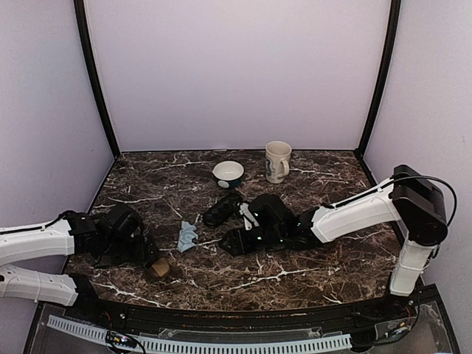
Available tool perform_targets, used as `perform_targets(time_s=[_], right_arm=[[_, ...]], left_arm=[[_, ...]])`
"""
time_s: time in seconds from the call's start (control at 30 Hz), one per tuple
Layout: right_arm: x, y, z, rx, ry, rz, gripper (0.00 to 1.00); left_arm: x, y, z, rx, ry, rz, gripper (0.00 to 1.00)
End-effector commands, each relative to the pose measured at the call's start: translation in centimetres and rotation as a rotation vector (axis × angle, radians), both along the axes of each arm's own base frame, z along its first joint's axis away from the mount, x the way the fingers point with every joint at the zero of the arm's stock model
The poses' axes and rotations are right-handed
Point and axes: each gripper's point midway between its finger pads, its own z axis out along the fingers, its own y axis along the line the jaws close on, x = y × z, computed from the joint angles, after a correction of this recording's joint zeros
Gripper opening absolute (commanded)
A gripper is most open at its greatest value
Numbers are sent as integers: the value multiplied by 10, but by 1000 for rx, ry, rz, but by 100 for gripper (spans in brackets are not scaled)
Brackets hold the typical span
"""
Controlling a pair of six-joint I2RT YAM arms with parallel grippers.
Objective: Organize the sunglasses
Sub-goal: Pick up the sunglasses case from the corner of the board.
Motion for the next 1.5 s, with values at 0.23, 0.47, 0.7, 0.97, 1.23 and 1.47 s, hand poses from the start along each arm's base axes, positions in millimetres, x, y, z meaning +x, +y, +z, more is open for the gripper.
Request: perform_targets(time_s=[0.23,0.47,0.7,0.97,1.23,1.47], right_arm=[[-1,2,-9,20,5,11,68],[-1,-1,-11,18,7,2,68],[-1,2,-16,9,14,8,68],[5,-3,-7,21,-3,-10,68],[25,-23,44,223,-74,12,70],[51,-45,90,345,-178,-55,70]], left_arm=[[12,-28,-27,-52,50,-2,99],[17,-30,-23,-20,54,-19,99],[8,-35,-33,-19,108,-59,86],[5,-50,-19,18,102,-191,52],[13,-132,64,-248,-127,-575,18],[13,-191,115,-546,-321,-783,0]])
